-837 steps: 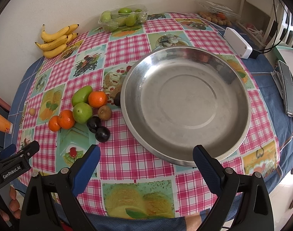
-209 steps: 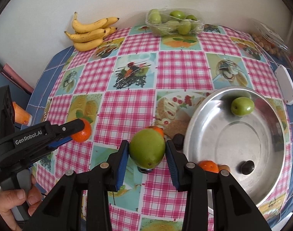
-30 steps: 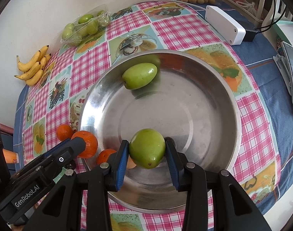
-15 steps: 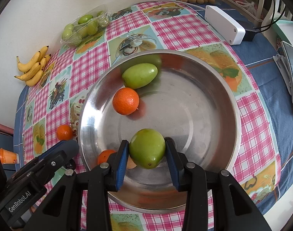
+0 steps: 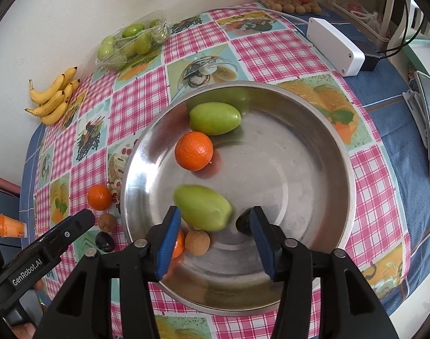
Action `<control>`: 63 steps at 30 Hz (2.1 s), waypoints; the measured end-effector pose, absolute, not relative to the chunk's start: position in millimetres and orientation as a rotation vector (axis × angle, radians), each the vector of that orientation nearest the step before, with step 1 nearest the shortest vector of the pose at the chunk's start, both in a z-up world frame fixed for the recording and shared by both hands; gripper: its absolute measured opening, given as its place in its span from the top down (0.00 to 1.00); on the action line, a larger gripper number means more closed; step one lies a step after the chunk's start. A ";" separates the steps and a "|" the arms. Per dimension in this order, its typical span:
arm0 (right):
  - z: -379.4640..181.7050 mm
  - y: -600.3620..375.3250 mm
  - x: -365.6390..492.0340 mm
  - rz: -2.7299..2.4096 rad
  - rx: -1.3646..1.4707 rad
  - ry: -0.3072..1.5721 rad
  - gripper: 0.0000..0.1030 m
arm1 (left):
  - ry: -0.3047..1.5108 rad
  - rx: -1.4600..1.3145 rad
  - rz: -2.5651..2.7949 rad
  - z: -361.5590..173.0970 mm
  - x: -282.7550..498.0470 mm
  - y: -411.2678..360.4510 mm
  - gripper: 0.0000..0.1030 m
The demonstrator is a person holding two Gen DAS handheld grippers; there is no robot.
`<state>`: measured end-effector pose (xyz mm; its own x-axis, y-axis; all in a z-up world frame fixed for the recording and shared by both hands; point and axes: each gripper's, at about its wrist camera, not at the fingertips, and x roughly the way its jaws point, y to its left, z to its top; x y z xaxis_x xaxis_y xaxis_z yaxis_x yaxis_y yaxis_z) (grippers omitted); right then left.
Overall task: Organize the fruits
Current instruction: 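Withdraw both open tools from the bowl toward the loose fruit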
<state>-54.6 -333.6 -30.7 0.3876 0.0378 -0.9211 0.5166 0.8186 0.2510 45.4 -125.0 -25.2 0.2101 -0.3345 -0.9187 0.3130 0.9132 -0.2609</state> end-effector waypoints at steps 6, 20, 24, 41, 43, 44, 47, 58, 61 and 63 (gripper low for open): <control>-32.6 -336.8 -56.8 -0.338 0.565 1.144 0.23 | 1.281 -0.030 -0.384 -30.4 51.4 -111.7 0.15; -38.7 -335.6 -56.4 -0.343 0.551 1.148 0.11 | 1.255 0.006 -0.370 -37.7 54.8 -108.4 0.00; -39.1 -334.5 -55.1 -0.340 0.539 1.149 0.05 | 1.227 0.032 -0.364 -37.4 54.5 -107.9 0.00; -37.6 -326.9 -54.8 -0.312 0.522 1.127 0.05 | 1.177 0.024 -0.365 -31.2 56.3 -92.1 0.00; -37.7 -323.8 -53.5 -0.309 0.510 1.130 0.05 | 1.174 0.017 -0.355 -30.0 57.8 -86.5 0.00; -38.0 -322.4 -52.9 -0.306 0.506 1.132 0.05 | 1.170 0.015 -0.350 -28.8 58.6 -83.4 0.00; -38.0 -316.8 -49.9 -0.286 0.492 1.139 0.05 | 1.150 0.014 -0.334 -24.3 61.8 -74.5 0.00; -31.2 -286.7 -37.1 -0.241 0.423 1.135 0.05 | 1.103 -0.007 -0.290 -11.4 78.9 -36.7 0.00; -26.4 -273.6 -32.1 -0.204 0.418 1.127 0.05 | 1.102 -0.038 -0.293 -9.5 82.5 -25.5 0.00; -23.4 -263.7 -28.3 -0.175 0.426 1.119 0.05 | 1.103 -0.057 -0.293 -8.6 84.2 -18.7 0.00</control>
<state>-28.3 -263.7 -23.4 0.4328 0.0753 -0.8983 0.3458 0.9064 0.2426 84.2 -18.7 -8.6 0.4170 -0.2618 -0.8704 0.2052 0.9600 -0.1904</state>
